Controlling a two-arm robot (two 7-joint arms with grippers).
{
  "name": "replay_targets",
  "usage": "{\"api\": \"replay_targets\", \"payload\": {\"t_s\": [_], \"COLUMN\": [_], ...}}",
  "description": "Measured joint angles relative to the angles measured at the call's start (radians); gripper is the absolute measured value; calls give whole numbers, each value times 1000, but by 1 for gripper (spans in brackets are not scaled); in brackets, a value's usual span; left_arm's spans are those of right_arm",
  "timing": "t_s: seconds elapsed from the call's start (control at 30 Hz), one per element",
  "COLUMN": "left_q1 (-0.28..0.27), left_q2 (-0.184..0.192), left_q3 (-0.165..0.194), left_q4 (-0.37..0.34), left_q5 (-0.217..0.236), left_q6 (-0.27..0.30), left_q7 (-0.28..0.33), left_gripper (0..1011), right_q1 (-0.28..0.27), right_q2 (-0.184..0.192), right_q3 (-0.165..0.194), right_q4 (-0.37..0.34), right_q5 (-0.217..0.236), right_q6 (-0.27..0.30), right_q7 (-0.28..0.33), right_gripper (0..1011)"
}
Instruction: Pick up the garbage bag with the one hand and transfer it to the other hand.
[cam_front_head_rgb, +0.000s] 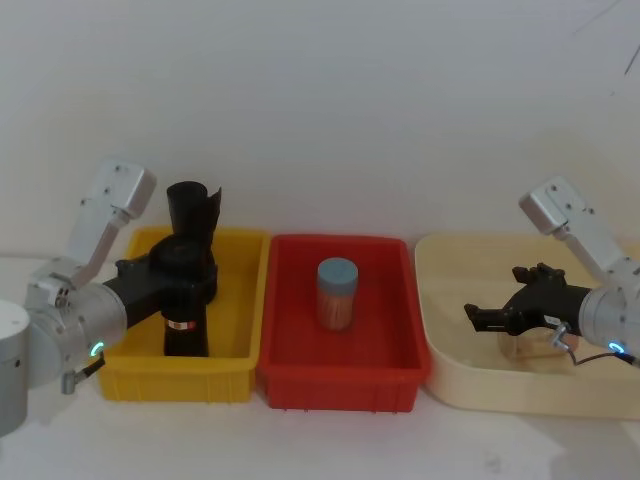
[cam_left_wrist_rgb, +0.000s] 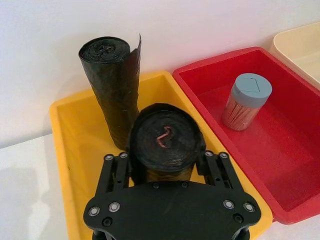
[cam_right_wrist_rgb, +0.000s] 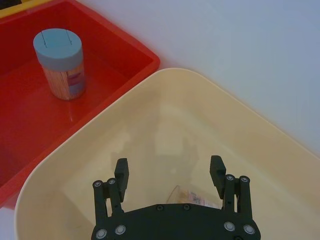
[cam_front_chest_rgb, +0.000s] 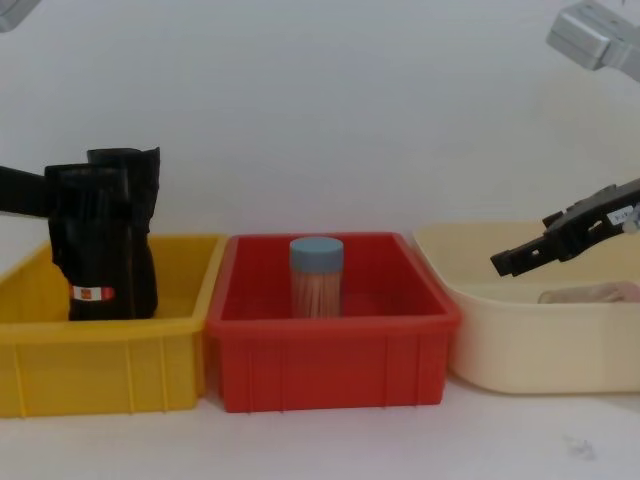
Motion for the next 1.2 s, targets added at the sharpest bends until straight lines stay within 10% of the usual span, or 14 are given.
{"api": "replay_targets", "payload": {"t_s": [0.27, 1.2], "left_q1": [-8, -179], "left_q2": [-4, -37], "left_q3": [2, 20], "left_q4": [7, 18], "left_q5": [-2, 1], "left_q6": [8, -40], "left_q7": [-4, -91], "left_gripper": [497, 476], "right_q1": [0, 0], "right_q2": [0, 0], "right_q3": [0, 0], "right_q4": [0, 0], "right_q5": [0, 0], "right_q6": [0, 0], "right_q7": [0, 0], "right_gripper": [1001, 1001]}}
